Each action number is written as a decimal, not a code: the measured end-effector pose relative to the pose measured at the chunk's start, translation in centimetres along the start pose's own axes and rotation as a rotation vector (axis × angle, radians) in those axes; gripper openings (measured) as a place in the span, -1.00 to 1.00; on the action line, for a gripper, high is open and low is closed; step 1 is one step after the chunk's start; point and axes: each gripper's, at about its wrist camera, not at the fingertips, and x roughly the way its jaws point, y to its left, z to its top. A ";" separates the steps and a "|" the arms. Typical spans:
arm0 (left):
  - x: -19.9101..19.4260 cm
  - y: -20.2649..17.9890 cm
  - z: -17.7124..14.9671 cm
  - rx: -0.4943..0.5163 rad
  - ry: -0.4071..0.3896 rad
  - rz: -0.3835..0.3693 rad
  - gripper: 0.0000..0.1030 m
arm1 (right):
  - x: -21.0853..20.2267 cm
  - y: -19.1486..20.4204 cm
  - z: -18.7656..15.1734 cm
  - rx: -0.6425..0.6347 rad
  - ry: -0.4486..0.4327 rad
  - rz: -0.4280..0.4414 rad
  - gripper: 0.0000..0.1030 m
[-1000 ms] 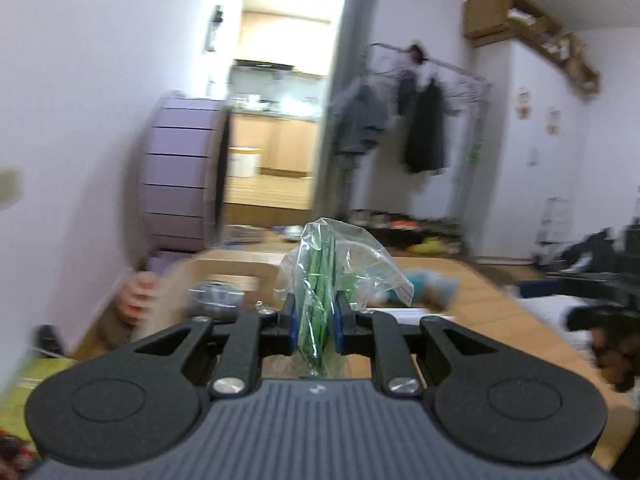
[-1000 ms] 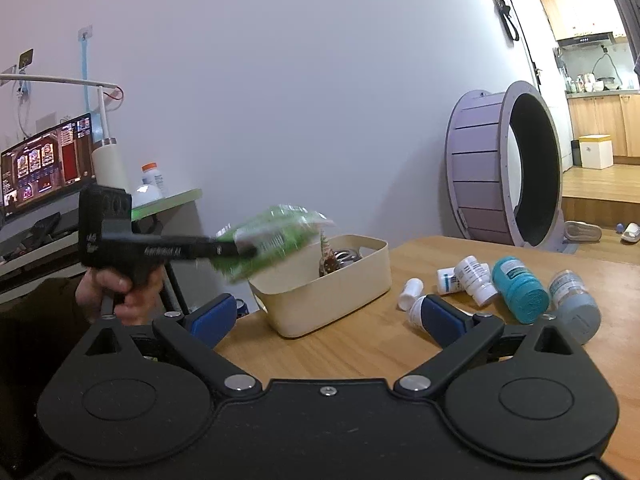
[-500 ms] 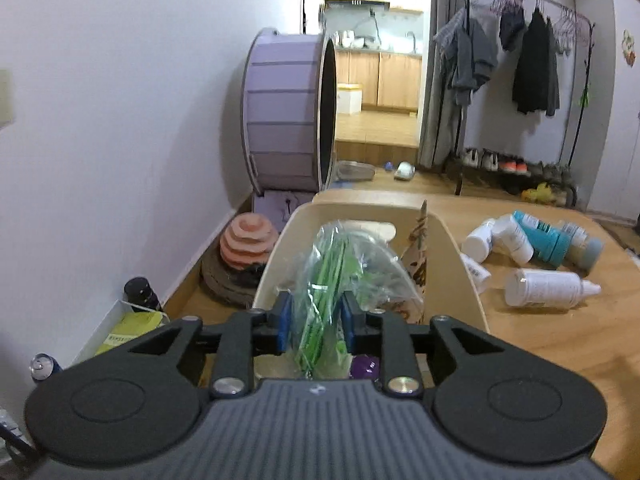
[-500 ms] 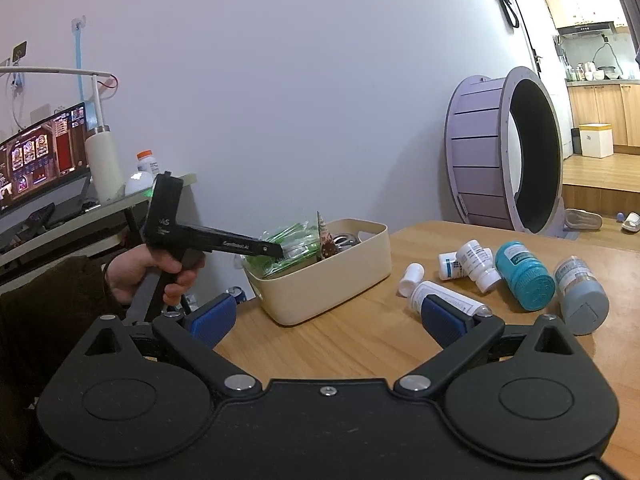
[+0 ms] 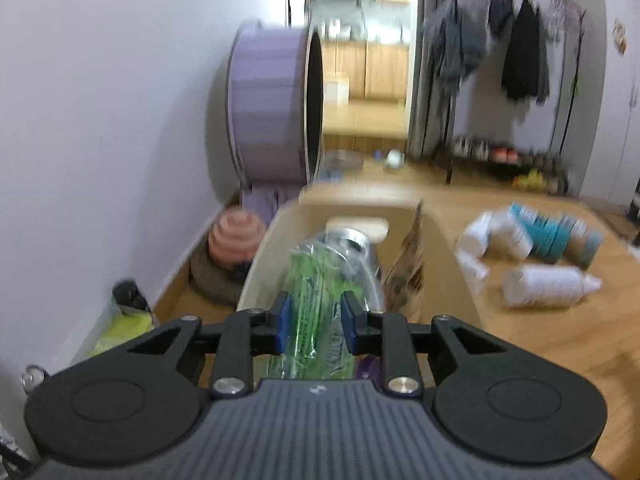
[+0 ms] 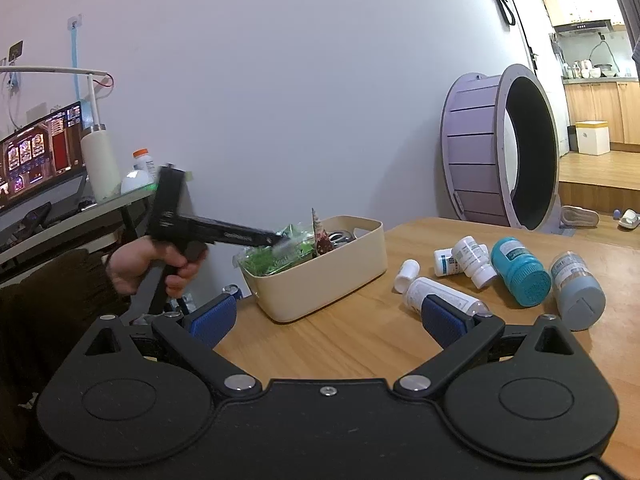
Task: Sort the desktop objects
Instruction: 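Carry the green gum bag with the left gripper into the basket and release, then grasp the white spray bottle with the right gripper and lift it upright, then carry the spray bottle with the right gripper into the basket and release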
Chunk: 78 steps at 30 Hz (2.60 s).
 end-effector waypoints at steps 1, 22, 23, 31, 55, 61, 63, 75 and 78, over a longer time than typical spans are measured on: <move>0.4 0.1 -0.2 0.001 0.020 0.002 -0.50 | 0.0 0.0 0.0 -0.001 0.001 -0.001 0.93; -6.5 -4.8 -2.7 0.013 -0.155 -0.420 -0.21 | 2.9 -3.8 0.9 -0.112 0.108 -0.244 0.89; -6.4 -5.2 -2.9 0.023 -0.151 -0.437 -0.21 | 3.4 -4.4 1.0 -0.114 0.129 -0.249 0.82; -5.4 -6.8 -4.0 0.073 -0.127 -0.514 -0.20 | 6.8 -8.5 0.1 -0.101 0.247 -0.238 0.21; -5.5 -7.4 -4.1 0.070 -0.126 -0.523 -0.20 | 3.6 -6.8 1.9 -0.067 0.108 -0.165 -0.59; -5.4 -7.6 -4.1 0.073 -0.125 -0.522 -0.20 | 2.5 -5.0 3.3 -0.114 0.041 -0.158 -0.60; -5.3 -7.7 -4.1 0.073 -0.121 -0.522 -0.20 | 2.6 -4.9 3.6 -0.118 0.039 -0.153 -0.60; -5.8 -7.4 -4.1 0.057 -0.144 -0.519 -0.20 | 4.8 -4.6 3.8 -0.122 0.030 -0.204 -0.29; -6.2 -7.1 -4.0 0.047 -0.159 -0.530 -0.17 | 4.5 -4.7 3.9 -0.111 0.002 -0.225 0.10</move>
